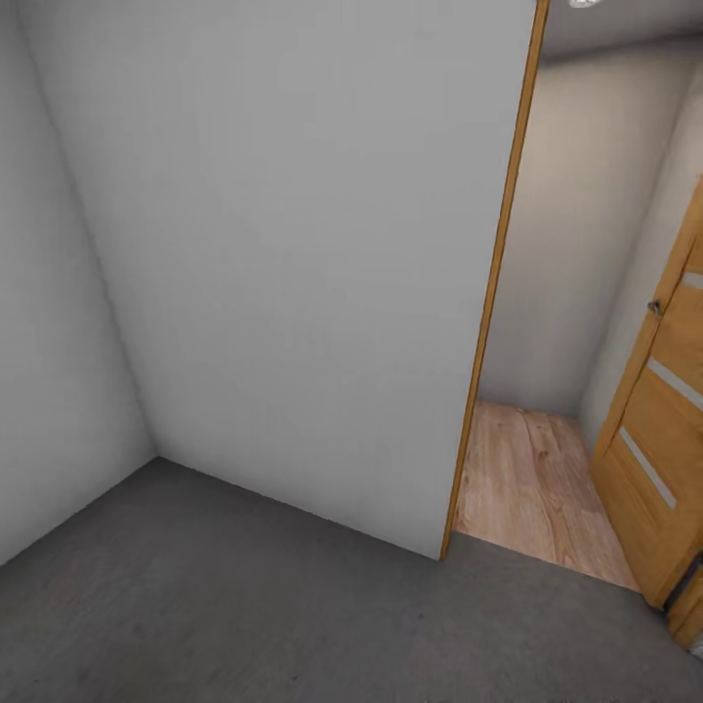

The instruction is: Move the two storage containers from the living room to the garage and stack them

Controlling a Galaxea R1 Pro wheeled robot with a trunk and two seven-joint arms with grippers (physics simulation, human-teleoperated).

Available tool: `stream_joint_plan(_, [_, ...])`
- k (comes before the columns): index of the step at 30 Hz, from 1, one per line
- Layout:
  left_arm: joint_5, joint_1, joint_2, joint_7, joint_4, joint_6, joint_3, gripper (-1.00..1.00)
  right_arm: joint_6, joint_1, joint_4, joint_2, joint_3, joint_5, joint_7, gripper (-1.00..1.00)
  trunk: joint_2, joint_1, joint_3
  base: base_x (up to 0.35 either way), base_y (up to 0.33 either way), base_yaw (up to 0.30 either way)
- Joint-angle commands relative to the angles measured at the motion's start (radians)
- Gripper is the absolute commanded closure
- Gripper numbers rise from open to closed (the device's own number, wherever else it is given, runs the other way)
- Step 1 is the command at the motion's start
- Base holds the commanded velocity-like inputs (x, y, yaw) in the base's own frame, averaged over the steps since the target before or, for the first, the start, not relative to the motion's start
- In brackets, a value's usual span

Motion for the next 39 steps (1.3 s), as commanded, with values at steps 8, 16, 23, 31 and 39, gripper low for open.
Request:
stream_joint_plan(8, [0.009,0.0,0.0,0.002,-0.001,0.004,-0.002,-1.0,-0.005,-0.001,0.003,0.001,0.008,-0.009,-0.001,-1.0,-0.001,0.0,0.002,0.0,0.0,-0.242])
stream_joint_plan(16, [0.009,0.0,0.0,0.002,-0.001,0.004,-0.002,-1.0,-0.005,-0.001,0.003,0.001,0.008,-0.009,-0.001,-1.0,-0.001,0.0,0.005,0.0,0.0,-0.242])
stream_joint_plan(23, [0.009,0.0,0.0,0.002,-0.001,0.004,-0.002,-1.0,-0.004,-0.001,0.002,0.001,0.008,-0.009,-0.001,-1.0,-0.001,0.0,0.006,0.0,0.0,-0.242])
stream_joint_plan(31, [0.009,0.0,0.0,0.002,-0.001,0.004,-0.002,-1.0,-0.004,-0.001,0.003,0.001,0.008,-0.009,-0.001,-1.0,-0.001,0.0,0.006,0.0,0.0,-0.242])
stream_joint_plan(39, [0.009,0.0,0.0,0.002,-0.001,0.004,-0.002,-1.0,-0.003,-0.002,0.003,0.001,0.008,-0.009,-0.001,-1.0,-0.001,0.0,0.006,0.0,0.0,-0.242])
